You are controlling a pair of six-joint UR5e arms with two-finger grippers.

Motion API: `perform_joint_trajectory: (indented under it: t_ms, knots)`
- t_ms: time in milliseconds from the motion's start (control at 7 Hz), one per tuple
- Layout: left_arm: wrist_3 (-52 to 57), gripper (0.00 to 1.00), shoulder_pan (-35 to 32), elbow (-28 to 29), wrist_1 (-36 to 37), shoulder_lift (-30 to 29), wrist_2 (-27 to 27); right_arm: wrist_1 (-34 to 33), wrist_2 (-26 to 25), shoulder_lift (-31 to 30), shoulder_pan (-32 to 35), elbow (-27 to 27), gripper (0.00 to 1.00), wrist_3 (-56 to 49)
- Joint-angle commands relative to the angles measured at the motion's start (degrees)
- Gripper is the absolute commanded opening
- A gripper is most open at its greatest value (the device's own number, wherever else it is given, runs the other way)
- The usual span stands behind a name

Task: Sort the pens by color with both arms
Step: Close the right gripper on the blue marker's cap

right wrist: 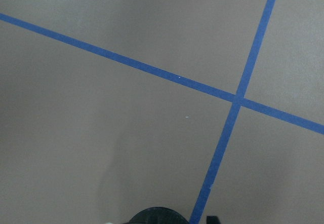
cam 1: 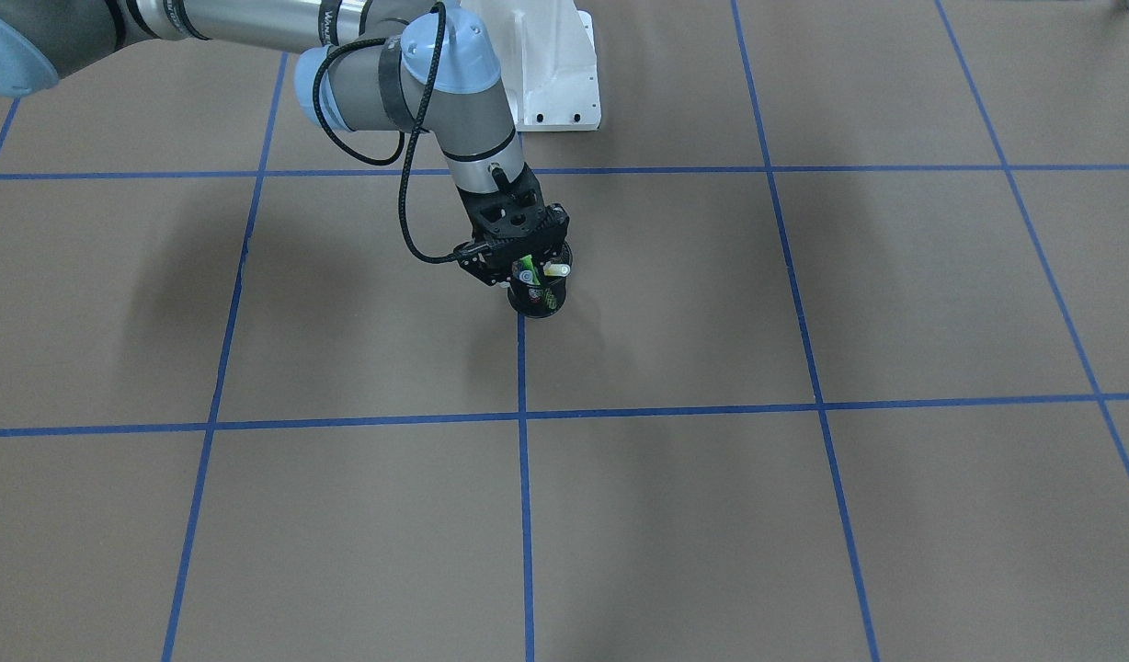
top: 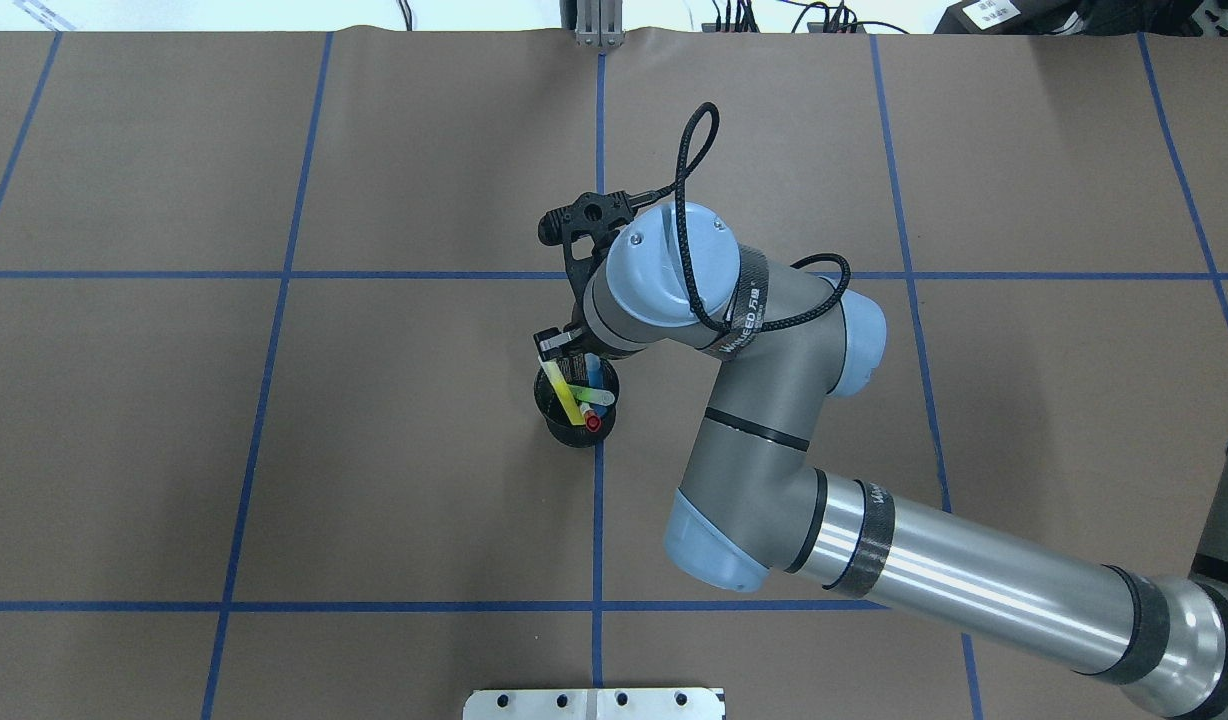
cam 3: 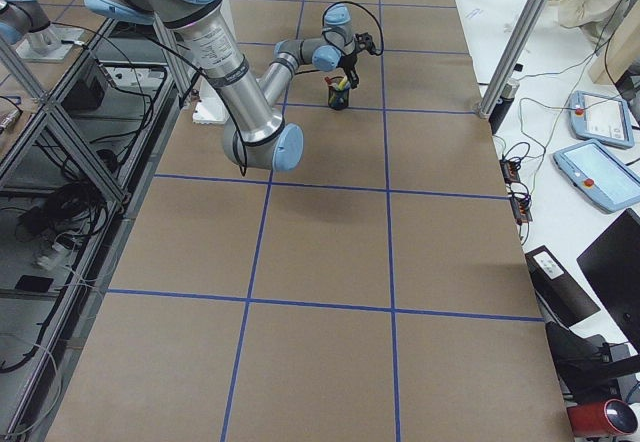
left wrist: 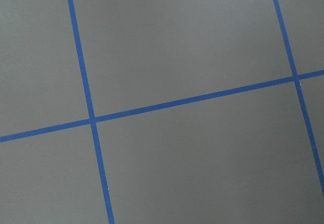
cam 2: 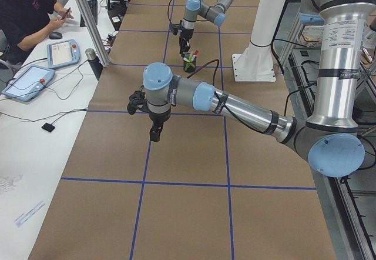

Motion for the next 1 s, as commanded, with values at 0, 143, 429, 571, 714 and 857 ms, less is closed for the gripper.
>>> perform_joint_trajectory:
  t_ms: [0,143,429,571,714,857]
  knots:
    - [0.0,0.99,0.0,0.0,-0.02,0.0,0.0,0.1,0.01,-0.09,0.04,0.09,0.33,0.57]
    - [0.0,0.99,0.0,0.0,-0.02,0.0,0.0,0.19,0.01,-0.09,-0.05,0.09,0.26,0.75]
    - [0.0,0.99,0.0,0.09,-0.02,0.0,0.0,0.27,0.1,-0.09,0.04,0.09,0.17,0.75]
    - [0.0,0.99,0.0,0.09,-0.02,-0.09,0.0,0.27,0.1,-0.09,-0.05,0.44,0.12,0.75]
    - [0.0,0.99,0.0,0.09,-0.02,0.0,0.0,0.19,0.18,-0.09,0.04,0.88,0.12,0.84]
    - [0.0,0.99,0.0,0.09,-0.02,0.0,0.0,-0.34,1.14,0.0,0.04,1.49,0.12,0.92]
